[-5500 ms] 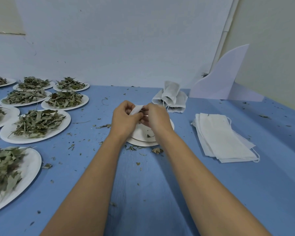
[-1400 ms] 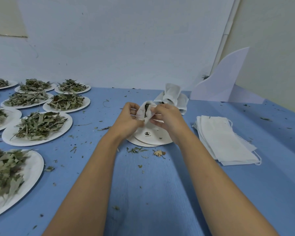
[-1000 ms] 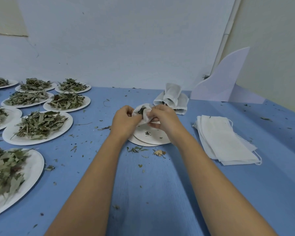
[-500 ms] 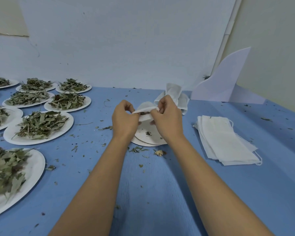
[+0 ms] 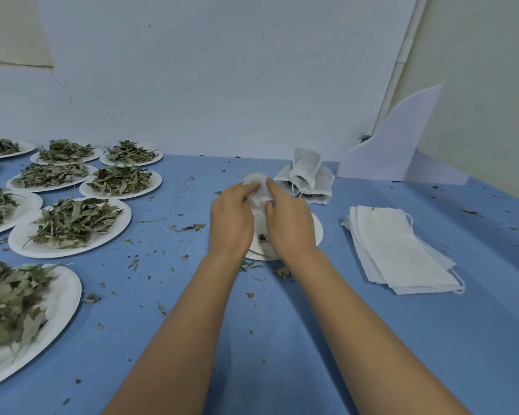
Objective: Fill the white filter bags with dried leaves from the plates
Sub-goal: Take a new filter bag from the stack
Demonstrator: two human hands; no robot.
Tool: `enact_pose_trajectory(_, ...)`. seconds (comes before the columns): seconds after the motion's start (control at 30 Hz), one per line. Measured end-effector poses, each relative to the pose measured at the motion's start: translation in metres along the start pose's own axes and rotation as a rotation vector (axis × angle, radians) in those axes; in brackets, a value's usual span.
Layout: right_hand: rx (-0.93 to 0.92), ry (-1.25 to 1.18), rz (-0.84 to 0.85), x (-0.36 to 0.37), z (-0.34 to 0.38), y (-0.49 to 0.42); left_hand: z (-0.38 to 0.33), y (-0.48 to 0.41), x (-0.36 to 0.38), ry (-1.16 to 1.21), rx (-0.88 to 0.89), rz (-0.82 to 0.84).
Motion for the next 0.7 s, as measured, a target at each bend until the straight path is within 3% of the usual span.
enact_pose_trajectory(0.07,0.034,-0.073,-0.01,-0.002,-0.006,-0.001,0.002,-0.002,-0.001,0.055,-0.037,0.019)
enact_pose_trajectory(0.27,0.097,-0.663,0.017,0.0,-0.01,-0.005,0.009,-0.008,-0.001,0.433,-0.118,0.126)
enact_pose_trajectory(0.37,0.078,-0.655,-0.016,-0.004,-0.01,-0.006,0.012,-0.009,-0.003,0.435,-0.115,0.131)
enact_pose_trajectory(0.5,0.087,-0.635,0.007,-0.007,-0.012,-0.022,0.022,-0.024,-0.009,0.314,-0.182,0.017)
enact_pose_trajectory(0.7,0.083,-0.393,0.092,-0.018,-0.013,-0.089,0.016,-0.097,0.0,0.339,-0.22,0.05)
Point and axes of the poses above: each hand's wrist, its own y-axis away from the middle knuckle, its own x-axis out of the palm, z = x × y, the point moved 5 cm from there along -y, towards the middle knuckle, and after that the axes turned 15 degrees about z, right-handed, at the moved point
